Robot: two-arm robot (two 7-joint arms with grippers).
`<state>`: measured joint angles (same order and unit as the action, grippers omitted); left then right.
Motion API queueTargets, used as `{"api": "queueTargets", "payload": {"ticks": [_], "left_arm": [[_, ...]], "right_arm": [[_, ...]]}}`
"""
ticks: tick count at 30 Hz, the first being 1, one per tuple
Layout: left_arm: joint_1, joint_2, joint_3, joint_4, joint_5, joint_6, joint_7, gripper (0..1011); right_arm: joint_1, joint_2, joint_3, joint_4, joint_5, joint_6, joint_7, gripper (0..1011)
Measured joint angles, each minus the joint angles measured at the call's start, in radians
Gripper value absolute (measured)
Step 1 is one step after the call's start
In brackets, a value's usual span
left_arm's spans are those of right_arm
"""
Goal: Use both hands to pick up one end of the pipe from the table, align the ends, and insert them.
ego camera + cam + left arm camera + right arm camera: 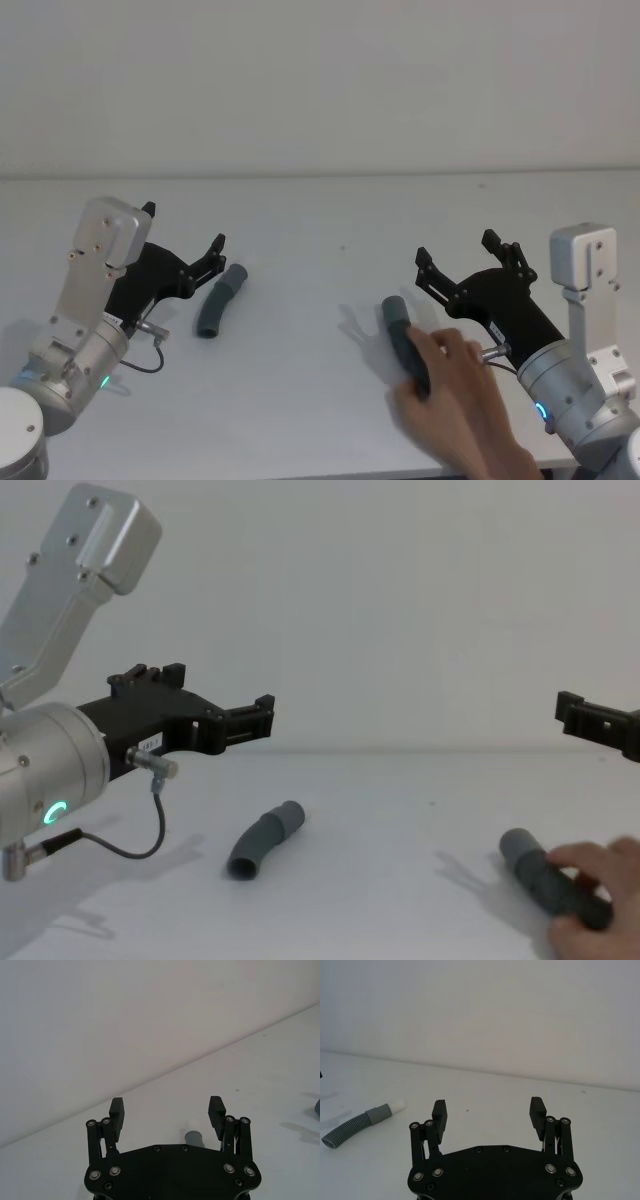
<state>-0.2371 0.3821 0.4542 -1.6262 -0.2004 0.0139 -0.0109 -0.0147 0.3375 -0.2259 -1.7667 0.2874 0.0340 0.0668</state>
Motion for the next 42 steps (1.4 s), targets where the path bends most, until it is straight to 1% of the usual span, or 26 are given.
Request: {"api": "queueTargets", "payload": {"ticks": [42], "left_arm": [[0.0,0.0,0.0,0.0,0.0,0.0,0.0,1002]], "right_arm": [[0.0,0.0,0.0,0.0,0.0,0.0,0.0,1002]]}}
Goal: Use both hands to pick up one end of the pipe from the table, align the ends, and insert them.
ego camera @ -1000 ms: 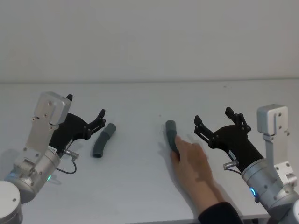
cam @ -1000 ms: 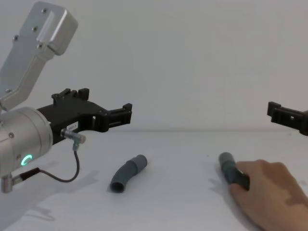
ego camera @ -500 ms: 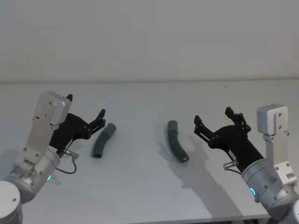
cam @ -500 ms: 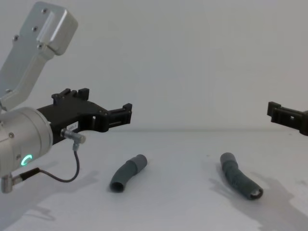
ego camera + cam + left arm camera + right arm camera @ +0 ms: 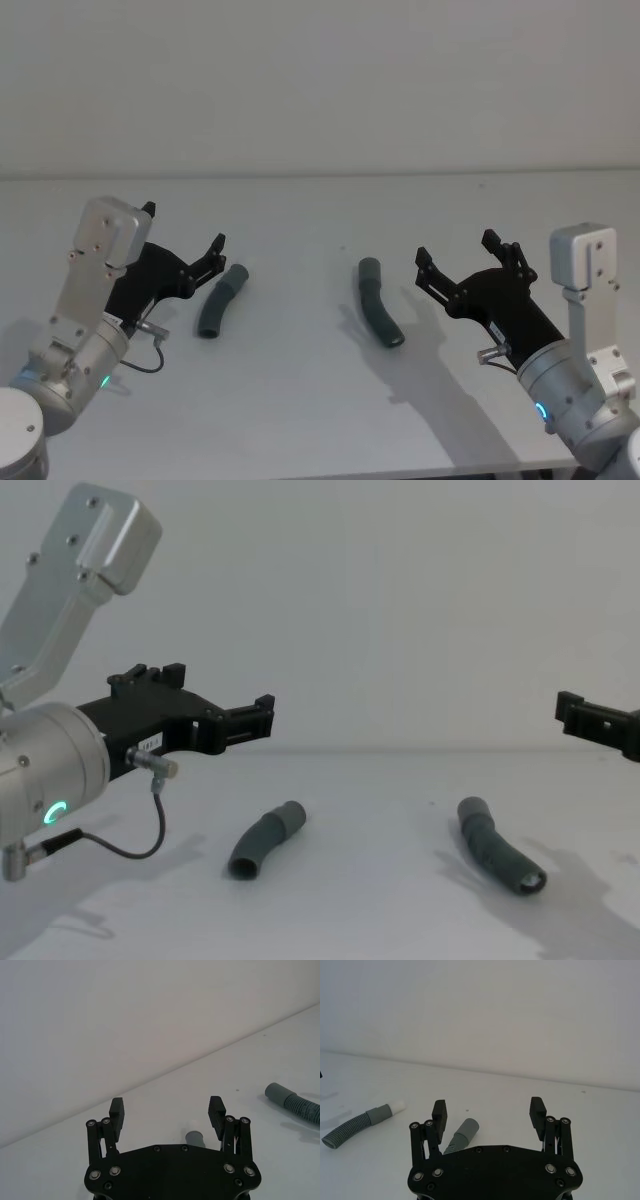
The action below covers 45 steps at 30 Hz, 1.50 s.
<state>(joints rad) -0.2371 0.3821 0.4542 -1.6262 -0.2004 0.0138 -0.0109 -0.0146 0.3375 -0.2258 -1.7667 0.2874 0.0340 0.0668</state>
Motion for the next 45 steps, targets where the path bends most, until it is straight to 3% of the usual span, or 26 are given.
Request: {"api": "queueTargets", "payload": {"ticks": [45], "left_arm": [[0.0,0.0,0.0,0.0,0.0,0.0,0.0,1002]], "right_arm": [[0.0,0.0,0.0,0.0,0.0,0.0,0.0,1002]]}}
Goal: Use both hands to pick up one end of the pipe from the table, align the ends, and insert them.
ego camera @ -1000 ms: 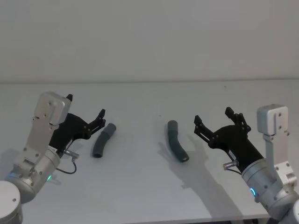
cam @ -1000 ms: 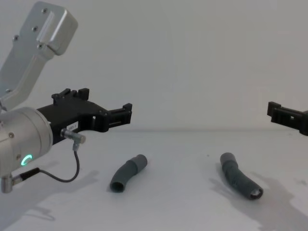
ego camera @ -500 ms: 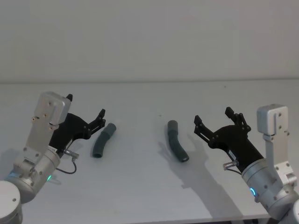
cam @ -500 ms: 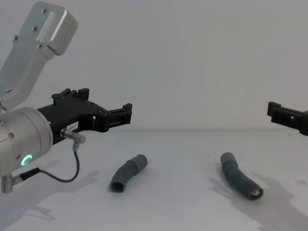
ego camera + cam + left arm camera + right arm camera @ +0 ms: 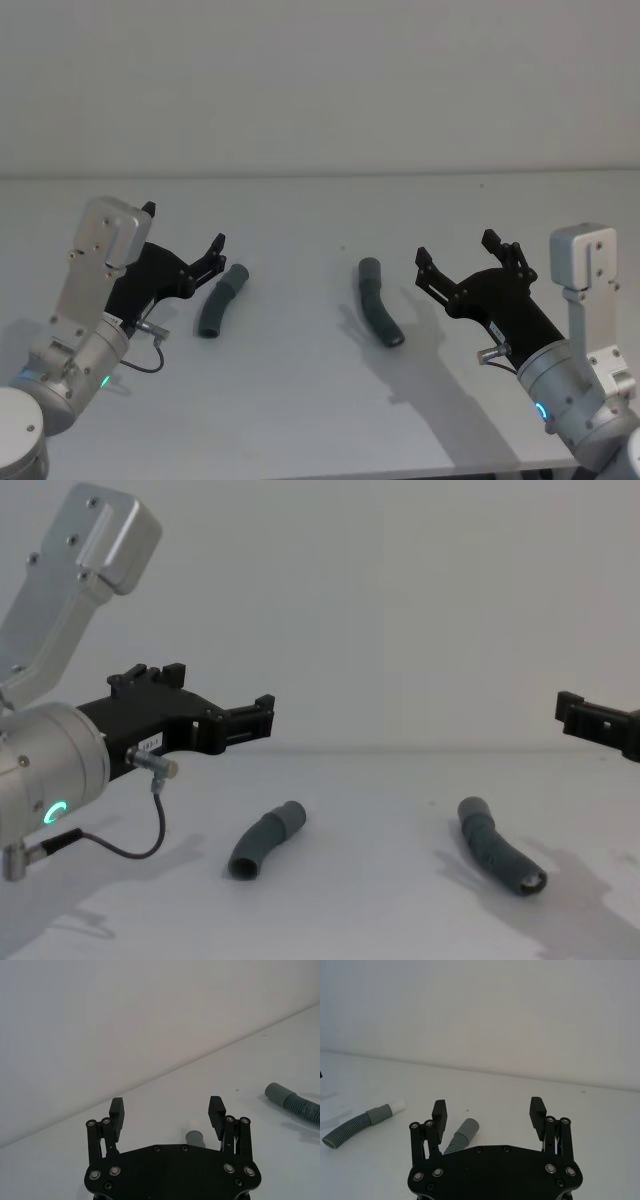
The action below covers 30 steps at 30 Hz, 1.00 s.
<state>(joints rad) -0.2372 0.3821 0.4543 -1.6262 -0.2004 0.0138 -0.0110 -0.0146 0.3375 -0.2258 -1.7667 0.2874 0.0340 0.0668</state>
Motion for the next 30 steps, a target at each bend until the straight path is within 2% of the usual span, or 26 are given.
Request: {"api": "queueTargets", "payload": {"ticks": [9,16,18,19,24,30], "left_arm": [[-0.004,-0.002,0.0,-0.003,0.0,0.016,-0.004,1001],[-0.025,-0.002,0.006,-0.013,-0.008,0.094,-0.029,1002],[-0.04,-0.002,0.012,-0.017,-0.014,0.139,-0.045,1002],[-0.04,-0.002,0.012,-0.017,-0.014,0.139,-0.045,1002],[-0.078,-0.002,0.026,-0.022,-0.025,0.255,-0.08,1002],[-0.113,-0.006,0.038,-0.023,-0.033,0.365,-0.105,1001]], "right_arm": [[0.0,0.0,0.0,0.0,0.0,0.0,0.0,1002],[0.0,0.0,0.0,0.0,0.0,0.0,0.0,1002],[0.0,0.0,0.0,0.0,0.0,0.0,0.0,1002],[0.0,0.0,0.0,0.0,0.0,0.0,0.0,1002],[0.0,0.0,0.0,0.0,0.0,0.0,0.0,1002],[0.0,0.0,0.0,0.0,0.0,0.0,0.0,1002]]}}
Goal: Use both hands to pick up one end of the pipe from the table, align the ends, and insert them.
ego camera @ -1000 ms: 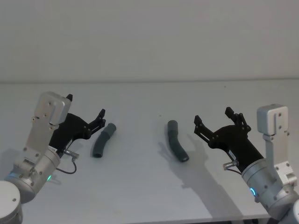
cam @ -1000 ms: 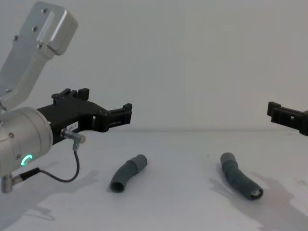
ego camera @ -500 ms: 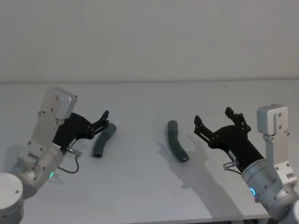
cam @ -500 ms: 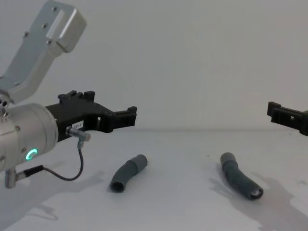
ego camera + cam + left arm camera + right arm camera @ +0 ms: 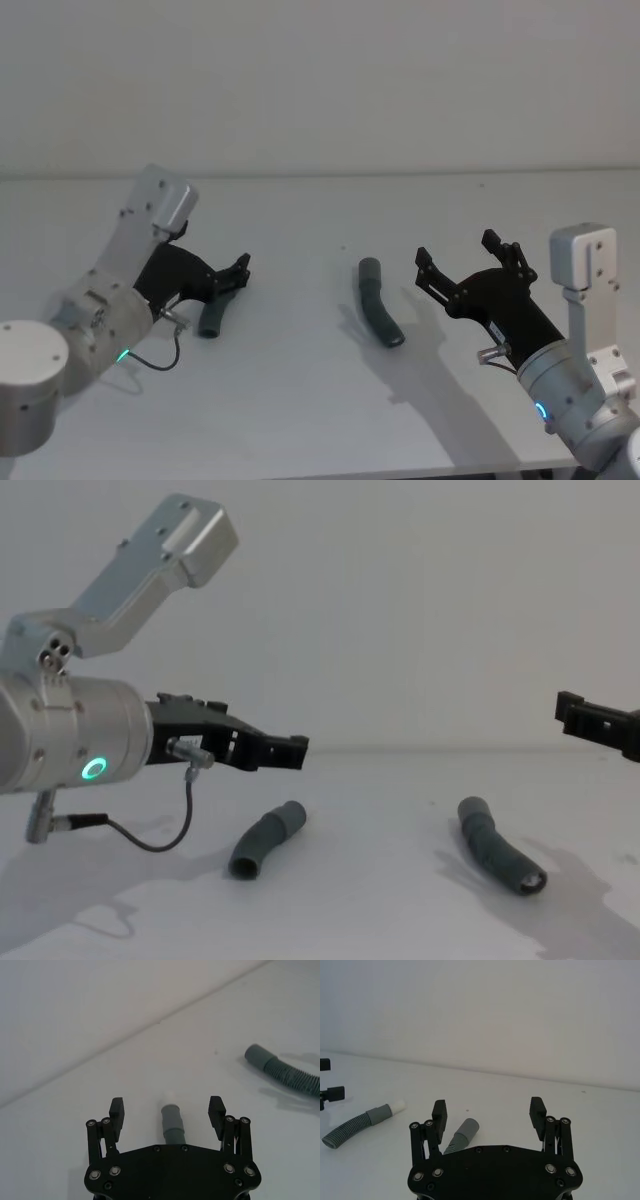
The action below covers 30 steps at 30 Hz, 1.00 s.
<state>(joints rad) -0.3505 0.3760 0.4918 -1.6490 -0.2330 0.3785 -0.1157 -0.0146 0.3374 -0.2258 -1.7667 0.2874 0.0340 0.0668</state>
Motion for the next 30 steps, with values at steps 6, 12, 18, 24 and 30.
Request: {"api": "queueTargets", "payload": {"ticks": [6,12,18,24,30], "left_arm": [[-0.031,-0.016,0.005,0.001,-0.006,0.116,-0.006,1001],[-0.045,-0.042,-0.002,0.011,-0.011,0.208,0.011,1002],[-0.051,-0.075,-0.014,0.031,-0.017,0.265,0.032,1002],[-0.059,-0.103,-0.02,0.061,-0.018,0.293,0.048,1001],[-0.072,-0.122,-0.022,0.093,-0.013,0.296,0.054,1001]], "right_arm": [[0.0,0.0,0.0,0.0,0.0,0.0,0.0,1002],[0.0,0.0,0.0,0.0,0.0,0.0,0.0,1002],[0.0,0.0,0.0,0.0,0.0,0.0,0.0,1002],[0.0,0.0,0.0,0.0,0.0,0.0,0.0,1002],[0.0,0.0,0.0,0.0,0.0,0.0,0.0,1002]]}}
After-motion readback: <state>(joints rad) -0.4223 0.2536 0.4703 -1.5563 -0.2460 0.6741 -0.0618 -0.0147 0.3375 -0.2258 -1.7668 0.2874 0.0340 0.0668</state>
